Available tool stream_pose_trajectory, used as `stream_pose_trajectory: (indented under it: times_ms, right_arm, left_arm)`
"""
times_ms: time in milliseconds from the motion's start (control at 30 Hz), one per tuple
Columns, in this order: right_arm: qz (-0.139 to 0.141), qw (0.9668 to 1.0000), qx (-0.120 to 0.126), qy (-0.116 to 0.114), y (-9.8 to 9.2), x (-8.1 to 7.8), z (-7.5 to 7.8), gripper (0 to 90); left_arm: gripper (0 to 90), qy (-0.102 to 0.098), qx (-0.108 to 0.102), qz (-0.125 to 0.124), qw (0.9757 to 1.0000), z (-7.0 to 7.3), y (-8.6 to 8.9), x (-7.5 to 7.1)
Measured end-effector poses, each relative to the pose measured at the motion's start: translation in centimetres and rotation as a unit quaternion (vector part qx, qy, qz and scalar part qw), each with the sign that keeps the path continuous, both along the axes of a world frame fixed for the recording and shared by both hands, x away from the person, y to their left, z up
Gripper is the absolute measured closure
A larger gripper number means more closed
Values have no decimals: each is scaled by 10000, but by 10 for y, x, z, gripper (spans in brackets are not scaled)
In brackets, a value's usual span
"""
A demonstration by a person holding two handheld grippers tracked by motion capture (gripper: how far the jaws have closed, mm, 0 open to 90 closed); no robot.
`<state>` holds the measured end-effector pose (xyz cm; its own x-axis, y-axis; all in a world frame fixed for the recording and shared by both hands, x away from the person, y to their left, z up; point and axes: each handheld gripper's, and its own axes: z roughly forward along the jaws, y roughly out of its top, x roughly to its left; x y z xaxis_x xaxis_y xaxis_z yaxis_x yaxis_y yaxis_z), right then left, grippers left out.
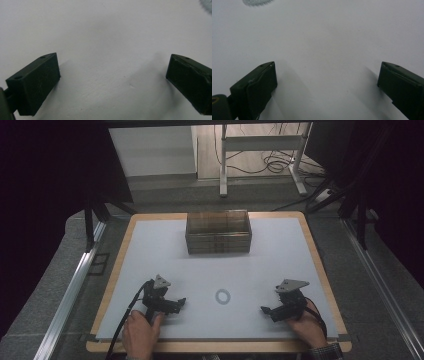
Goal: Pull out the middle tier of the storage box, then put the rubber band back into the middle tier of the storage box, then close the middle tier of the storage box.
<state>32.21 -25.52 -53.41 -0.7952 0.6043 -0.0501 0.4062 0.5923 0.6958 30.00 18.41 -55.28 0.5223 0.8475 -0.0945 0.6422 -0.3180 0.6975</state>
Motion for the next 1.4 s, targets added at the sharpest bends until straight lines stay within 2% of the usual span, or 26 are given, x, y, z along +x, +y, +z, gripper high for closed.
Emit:
stream_pose_trajectory:
  times_ms: [33,67,1100,1400]
  right_arm:
    - [2,10000,-3,-2,0,0,0,20]
    - [3,10000,2,0,0,0,0,20]
    - [1,10000,-1,25,0,1,0,23]
    - [-151,9999,-10,60,2,-1,3,54]
  left_arm:
    - [7,-61,100,67,9999,0,-2,-1]
    - [15,-79,234,26,9997,0,-5,-1]
    - [0,-56,232,4,9997,-1,-5,-1]
    - [0,-52,246,-6,9997,0,-5,-1]
